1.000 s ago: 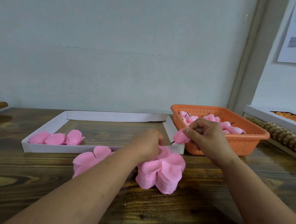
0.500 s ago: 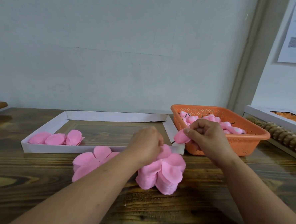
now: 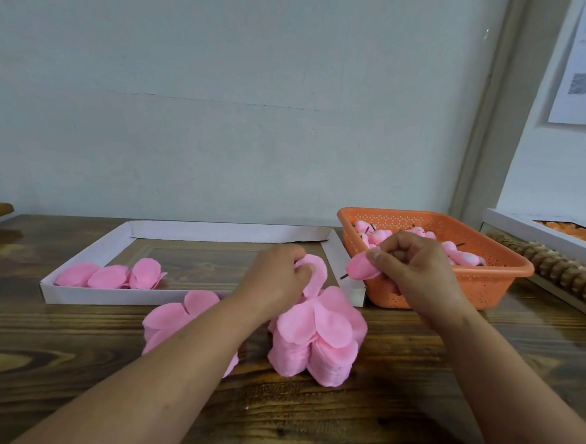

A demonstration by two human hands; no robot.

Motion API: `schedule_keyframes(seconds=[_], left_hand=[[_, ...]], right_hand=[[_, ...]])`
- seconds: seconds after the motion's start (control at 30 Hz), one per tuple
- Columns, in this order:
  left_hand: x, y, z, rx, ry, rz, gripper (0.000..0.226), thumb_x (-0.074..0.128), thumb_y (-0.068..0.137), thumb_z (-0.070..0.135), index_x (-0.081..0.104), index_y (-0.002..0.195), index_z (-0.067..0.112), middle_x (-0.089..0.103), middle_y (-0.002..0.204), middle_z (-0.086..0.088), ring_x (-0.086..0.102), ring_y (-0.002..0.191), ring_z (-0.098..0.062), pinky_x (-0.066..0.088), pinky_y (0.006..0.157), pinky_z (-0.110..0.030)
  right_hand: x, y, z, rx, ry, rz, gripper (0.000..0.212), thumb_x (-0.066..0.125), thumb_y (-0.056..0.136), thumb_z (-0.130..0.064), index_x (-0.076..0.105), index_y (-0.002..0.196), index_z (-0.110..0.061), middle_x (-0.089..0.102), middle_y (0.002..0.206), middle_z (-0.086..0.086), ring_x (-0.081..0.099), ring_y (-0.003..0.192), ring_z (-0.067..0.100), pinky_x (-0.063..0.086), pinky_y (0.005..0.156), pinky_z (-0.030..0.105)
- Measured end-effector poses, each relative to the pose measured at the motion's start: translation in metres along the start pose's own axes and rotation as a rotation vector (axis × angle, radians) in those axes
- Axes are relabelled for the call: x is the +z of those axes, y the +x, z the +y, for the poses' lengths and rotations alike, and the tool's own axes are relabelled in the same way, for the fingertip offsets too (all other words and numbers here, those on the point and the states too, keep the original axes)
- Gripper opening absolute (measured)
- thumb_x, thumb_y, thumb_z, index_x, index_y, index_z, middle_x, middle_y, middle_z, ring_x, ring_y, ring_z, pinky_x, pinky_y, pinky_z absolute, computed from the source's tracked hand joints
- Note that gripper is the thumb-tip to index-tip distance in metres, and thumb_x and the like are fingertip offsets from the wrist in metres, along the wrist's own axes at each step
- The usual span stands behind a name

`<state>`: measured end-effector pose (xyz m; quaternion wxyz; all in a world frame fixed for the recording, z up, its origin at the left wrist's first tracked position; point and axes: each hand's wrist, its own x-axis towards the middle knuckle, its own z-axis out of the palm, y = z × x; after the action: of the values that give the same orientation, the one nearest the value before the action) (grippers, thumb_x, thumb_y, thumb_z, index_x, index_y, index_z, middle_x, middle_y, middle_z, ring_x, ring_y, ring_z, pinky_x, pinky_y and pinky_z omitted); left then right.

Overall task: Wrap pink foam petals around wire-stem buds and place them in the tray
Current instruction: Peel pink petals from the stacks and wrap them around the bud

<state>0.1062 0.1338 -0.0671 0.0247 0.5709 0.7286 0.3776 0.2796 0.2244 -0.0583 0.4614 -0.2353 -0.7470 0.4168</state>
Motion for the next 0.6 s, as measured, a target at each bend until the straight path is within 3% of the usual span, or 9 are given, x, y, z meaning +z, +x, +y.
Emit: schedule_keyframes(seconds=[0.1, 0.17, 0.23, 0.33, 0.4, 0.5, 0.6], left_hand=[[-0.008, 0.003, -0.001, -0.057, -0.061, 0.031, 0.042, 0.056, 0.089, 0.013, 0.031, 0.055, 0.016, 0.032, 0.055, 0.001, 0.029, 0.051, -0.015, 0.02, 0.045, -0.024], [-0.012, 0.004, -0.001, -0.09, -0.095, 0.067, 0.04, 0.055, 0.09, 0.013, 0.033, 0.057, 0.015, 0.033, 0.057, 0.001, 0.028, 0.051, -0.014, 0.022, 0.042, -0.021], [-0.015, 0.005, 0.001, -0.126, -0.141, 0.074, 0.03, 0.051, 0.093, 0.014, 0.039, 0.066, 0.011, 0.04, 0.065, -0.003, 0.038, 0.056, -0.017, 0.028, 0.047, -0.019], [-0.019, 0.005, 0.006, -0.188, -0.243, 0.058, 0.024, 0.045, 0.096, 0.015, 0.042, 0.074, 0.01, 0.046, 0.075, -0.006, 0.054, 0.066, -0.019, 0.044, 0.056, -0.026], [-0.02, 0.004, 0.01, -0.199, -0.214, 0.069, 0.029, 0.044, 0.098, 0.017, 0.036, 0.07, 0.013, 0.04, 0.072, -0.002, 0.047, 0.056, -0.008, 0.033, 0.045, -0.011], [-0.02, 0.002, 0.011, -0.262, -0.233, 0.079, 0.029, 0.042, 0.098, 0.022, 0.037, 0.071, 0.016, 0.038, 0.07, 0.001, 0.033, 0.058, -0.013, 0.024, 0.048, -0.022], [-0.019, -0.002, 0.01, -0.386, -0.411, 0.079, 0.024, 0.041, 0.099, 0.025, 0.045, 0.078, 0.014, 0.043, 0.074, -0.001, 0.039, 0.063, -0.017, 0.026, 0.054, -0.027]], right_hand=[[-0.001, -0.001, -0.006, -0.066, 0.105, 0.024, 0.014, 0.061, 0.087, -0.003, 0.056, 0.074, -0.001, 0.059, 0.047, -0.004, 0.04, 0.037, 0.008, 0.031, 0.036, 0.019], [0.0, -0.001, -0.009, -0.082, 0.197, 0.018, 0.014, 0.061, 0.086, -0.002, 0.055, 0.074, 0.001, 0.058, 0.048, 0.001, 0.039, 0.037, 0.009, 0.029, 0.037, 0.02], [0.003, -0.001, -0.011, -0.085, 0.228, -0.004, 0.015, 0.061, 0.085, -0.001, 0.053, 0.076, 0.007, 0.057, 0.053, 0.016, 0.039, 0.037, 0.011, 0.028, 0.038, 0.021], [0.009, -0.003, -0.014, -0.074, 0.221, -0.055, 0.014, 0.061, 0.084, 0.0, 0.053, 0.075, 0.007, 0.05, 0.067, 0.043, 0.038, 0.037, 0.012, 0.027, 0.039, 0.022], [0.01, -0.005, -0.015, -0.073, 0.213, -0.077, 0.012, 0.061, 0.084, 0.0, 0.057, 0.073, 0.001, 0.049, 0.07, 0.046, 0.038, 0.038, 0.014, 0.027, 0.04, 0.024], [0.01, -0.005, -0.016, -0.087, 0.221, -0.08, 0.013, 0.063, 0.082, -0.002, 0.06, 0.07, -0.006, 0.05, 0.068, 0.044, 0.038, 0.038, 0.014, 0.028, 0.04, 0.024], [0.011, -0.006, -0.017, -0.107, 0.242, -0.093, 0.011, 0.065, 0.08, -0.006, 0.06, 0.071, -0.004, 0.051, 0.06, 0.036, 0.039, 0.038, 0.014, 0.029, 0.039, 0.021]])
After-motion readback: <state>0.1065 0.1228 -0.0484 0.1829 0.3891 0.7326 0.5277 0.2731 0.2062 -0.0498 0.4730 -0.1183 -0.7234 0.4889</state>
